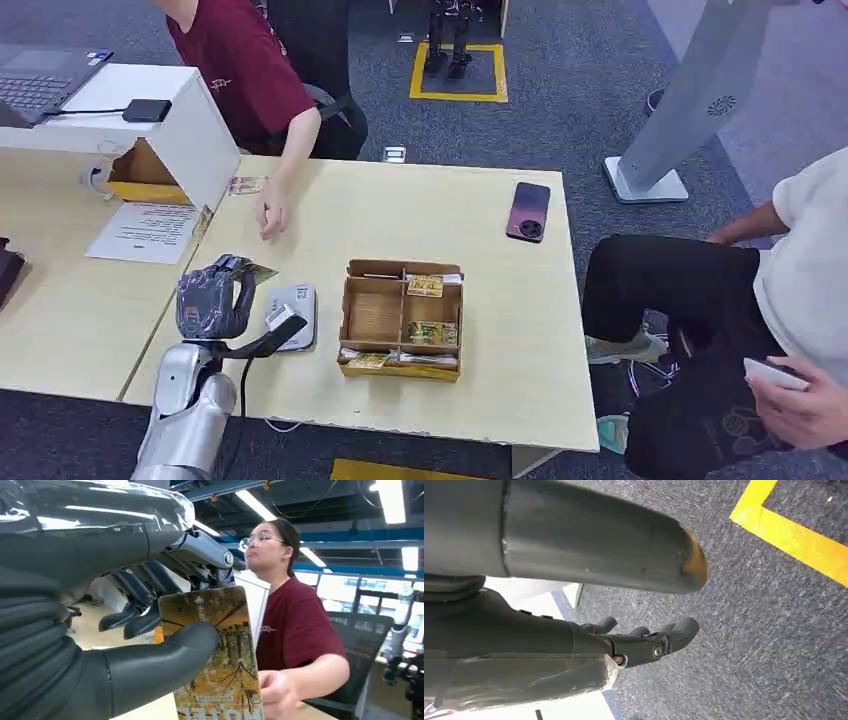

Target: Pass the card to the sensor for recognition and then transmit it.

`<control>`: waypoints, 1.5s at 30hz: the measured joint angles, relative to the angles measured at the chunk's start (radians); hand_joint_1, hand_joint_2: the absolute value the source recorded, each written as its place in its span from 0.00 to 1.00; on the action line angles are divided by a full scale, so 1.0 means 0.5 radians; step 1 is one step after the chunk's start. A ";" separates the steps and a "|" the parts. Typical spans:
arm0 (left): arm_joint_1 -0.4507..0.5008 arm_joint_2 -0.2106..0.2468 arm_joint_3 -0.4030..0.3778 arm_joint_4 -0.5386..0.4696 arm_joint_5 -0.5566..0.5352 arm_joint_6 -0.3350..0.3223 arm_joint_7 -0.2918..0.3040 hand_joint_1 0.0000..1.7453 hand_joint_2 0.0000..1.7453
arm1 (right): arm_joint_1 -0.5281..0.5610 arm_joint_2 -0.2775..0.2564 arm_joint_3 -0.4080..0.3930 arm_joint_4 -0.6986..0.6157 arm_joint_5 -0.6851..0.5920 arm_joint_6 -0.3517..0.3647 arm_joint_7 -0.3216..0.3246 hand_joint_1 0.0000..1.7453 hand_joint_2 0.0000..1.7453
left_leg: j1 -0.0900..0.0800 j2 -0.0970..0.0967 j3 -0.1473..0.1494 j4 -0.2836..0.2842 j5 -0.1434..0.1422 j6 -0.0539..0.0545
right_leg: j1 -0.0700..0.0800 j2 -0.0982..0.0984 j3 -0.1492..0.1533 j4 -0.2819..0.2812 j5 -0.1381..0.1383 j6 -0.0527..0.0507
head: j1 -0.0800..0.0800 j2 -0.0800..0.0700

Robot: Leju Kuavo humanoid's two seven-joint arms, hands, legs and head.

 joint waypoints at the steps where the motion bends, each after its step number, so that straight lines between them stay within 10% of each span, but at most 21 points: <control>1: 0.000 -0.006 0.004 0.001 0.010 0.000 -0.020 1.00 1.00 | 0.000 0.000 0.000 0.000 0.000 -0.001 -0.002 0.00 0.00 | 0.000 0.000 0.000 0.000 0.000 0.000 | 0.000 0.000 0.000 0.000 0.000 0.000 | 0.000 0.000; 6: -0.014 -0.031 0.045 0.054 0.240 0.000 -0.205 1.00 1.00 | 0.000 0.000 -0.007 0.000 0.018 -0.002 -0.011 0.00 0.00 | 0.000 0.000 0.000 0.000 0.000 0.000 | 0.000 0.000 -0.001 0.000 0.000 0.000 | -0.001 0.000; 10: -0.090 -0.047 0.039 0.211 0.825 -0.054 -0.282 1.00 1.00 | -0.003 0.000 -0.018 0.000 0.024 -0.002 -0.010 0.00 0.00 | 0.000 0.000 0.001 0.000 0.000 0.000 | 0.000 0.000 0.000 0.000 0.000 0.000 | 0.000 0.000; 21: -0.105 -0.034 -0.180 0.187 1.984 -1.120 -0.123 1.00 1.00 | 0.000 0.002 -0.099 0.000 -0.008 -0.002 -0.003 0.00 0.00 | 0.000 0.000 0.000 0.000 0.001 0.001 | 0.000 0.000 0.000 0.000 0.000 0.000 | 0.000 0.000; 45: -0.036 0.086 -0.281 -0.003 2.139 -1.180 -0.037 1.00 1.00 | 0.001 0.005 -0.148 0.000 0.002 -0.008 -0.008 0.00 0.00 | 0.000 0.000 0.000 0.000 0.001 0.001 | 0.000 0.000 0.000 0.000 0.000 0.000 | 0.000 0.000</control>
